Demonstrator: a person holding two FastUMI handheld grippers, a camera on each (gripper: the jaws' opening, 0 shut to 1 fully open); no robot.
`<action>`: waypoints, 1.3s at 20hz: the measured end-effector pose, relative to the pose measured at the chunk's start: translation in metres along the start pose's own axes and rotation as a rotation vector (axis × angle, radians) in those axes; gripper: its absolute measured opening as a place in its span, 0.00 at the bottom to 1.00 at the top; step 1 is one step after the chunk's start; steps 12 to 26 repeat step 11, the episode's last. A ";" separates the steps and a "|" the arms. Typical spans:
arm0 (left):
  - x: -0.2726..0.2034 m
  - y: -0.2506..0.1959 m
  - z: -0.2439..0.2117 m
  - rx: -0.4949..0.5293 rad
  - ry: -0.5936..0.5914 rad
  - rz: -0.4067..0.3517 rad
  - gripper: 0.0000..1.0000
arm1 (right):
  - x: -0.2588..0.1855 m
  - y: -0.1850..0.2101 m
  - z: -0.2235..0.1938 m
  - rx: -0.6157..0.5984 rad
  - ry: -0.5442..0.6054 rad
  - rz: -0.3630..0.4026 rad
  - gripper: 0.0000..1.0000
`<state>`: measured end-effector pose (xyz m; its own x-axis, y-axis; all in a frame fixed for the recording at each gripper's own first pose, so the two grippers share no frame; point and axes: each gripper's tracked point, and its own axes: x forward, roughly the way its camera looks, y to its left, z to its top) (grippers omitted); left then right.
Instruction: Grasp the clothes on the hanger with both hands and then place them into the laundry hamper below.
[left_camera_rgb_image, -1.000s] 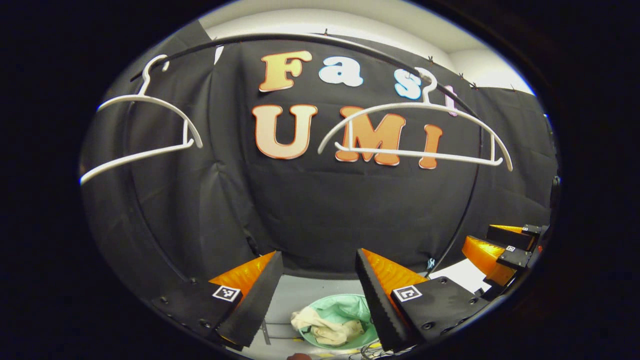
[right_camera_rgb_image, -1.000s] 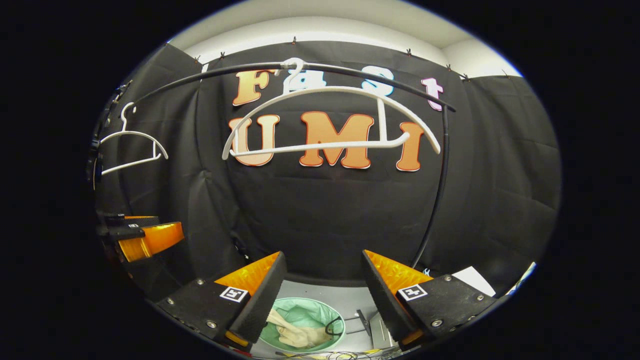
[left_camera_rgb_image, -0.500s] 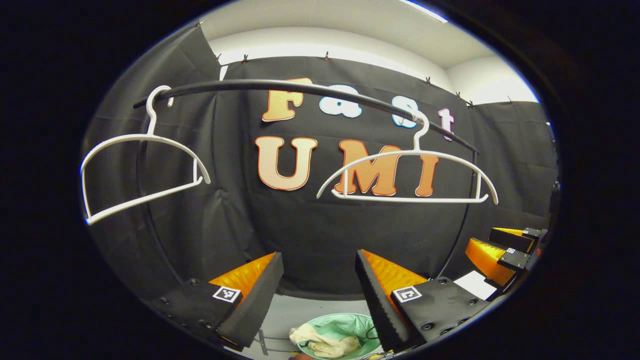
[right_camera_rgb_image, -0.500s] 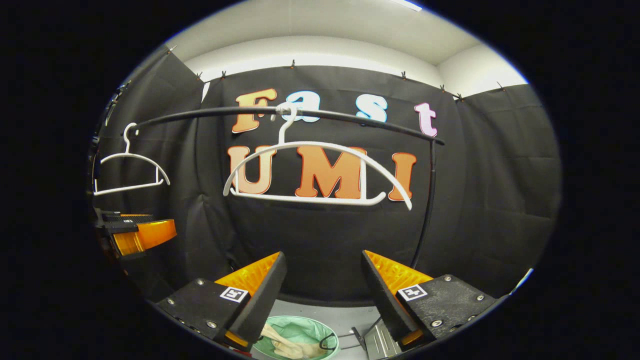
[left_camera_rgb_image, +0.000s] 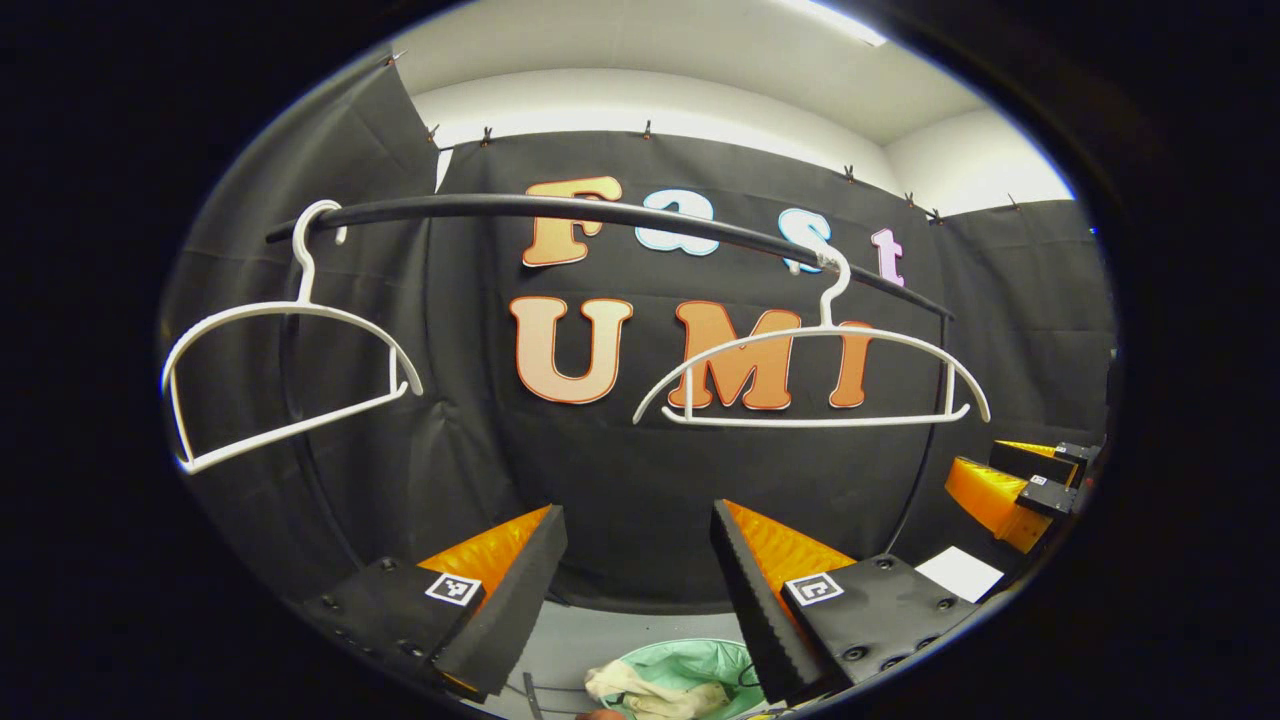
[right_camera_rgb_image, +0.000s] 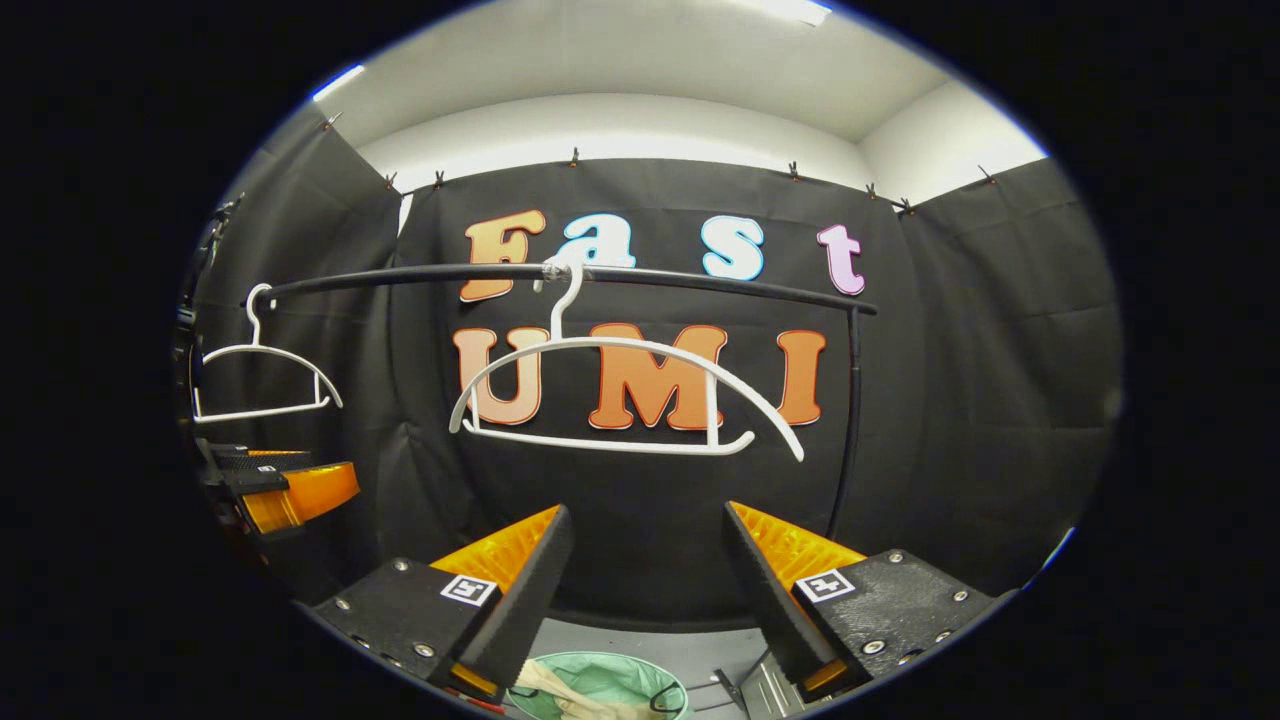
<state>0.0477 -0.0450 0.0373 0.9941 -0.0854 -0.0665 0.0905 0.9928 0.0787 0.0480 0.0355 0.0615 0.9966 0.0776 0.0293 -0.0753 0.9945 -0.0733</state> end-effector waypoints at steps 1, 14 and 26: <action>0.000 0.001 0.000 0.001 -0.001 0.000 1.00 | 0.000 0.000 0.000 -0.003 0.000 -0.002 0.98; -0.001 0.001 0.000 0.008 -0.004 0.003 1.00 | 0.001 0.003 -0.005 0.000 0.004 -0.007 0.93; -0.001 0.001 0.000 0.008 -0.004 0.003 1.00 | 0.001 0.003 -0.005 0.000 0.004 -0.007 0.93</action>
